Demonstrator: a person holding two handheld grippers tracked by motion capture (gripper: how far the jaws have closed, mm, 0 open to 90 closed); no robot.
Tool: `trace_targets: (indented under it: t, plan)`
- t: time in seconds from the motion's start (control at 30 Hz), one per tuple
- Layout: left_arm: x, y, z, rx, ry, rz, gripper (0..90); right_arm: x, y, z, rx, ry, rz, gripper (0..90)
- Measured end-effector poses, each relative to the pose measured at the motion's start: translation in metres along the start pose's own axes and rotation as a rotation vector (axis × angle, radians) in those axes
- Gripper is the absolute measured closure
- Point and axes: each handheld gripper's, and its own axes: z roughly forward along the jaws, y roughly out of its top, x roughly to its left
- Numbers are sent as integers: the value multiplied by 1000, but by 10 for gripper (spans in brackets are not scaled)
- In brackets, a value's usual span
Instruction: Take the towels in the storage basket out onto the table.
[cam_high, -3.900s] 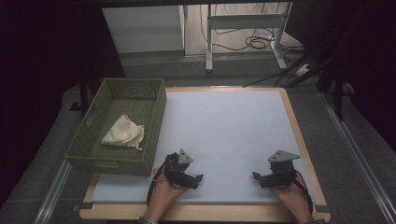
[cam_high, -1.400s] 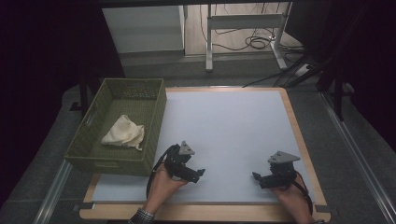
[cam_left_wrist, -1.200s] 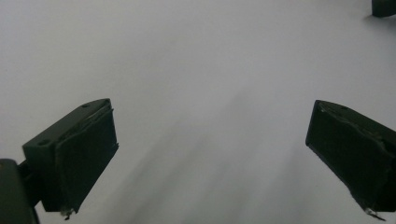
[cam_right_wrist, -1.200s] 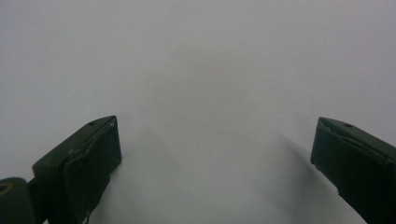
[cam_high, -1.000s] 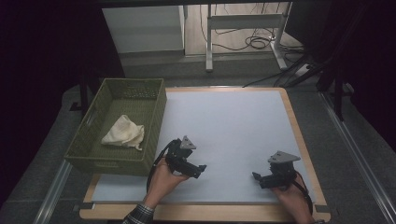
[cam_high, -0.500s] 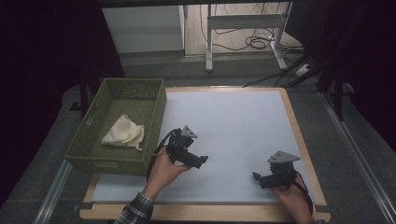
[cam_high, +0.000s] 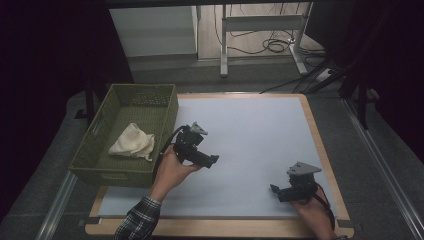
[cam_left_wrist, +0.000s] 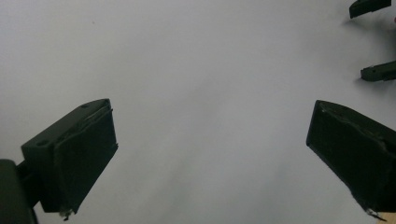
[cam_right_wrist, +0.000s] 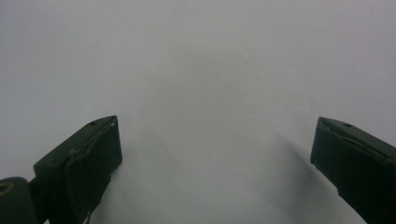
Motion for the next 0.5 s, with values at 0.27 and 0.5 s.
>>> trace_targets:
  t: [0.27,0.5]
  plan:
    - [17,10,-14,-8,2,-18,19,0,0,0,-2,0,0,22]
    - [32,16,-22,-8,-4,-25,20,0,0,0,-3,-1,0,22]
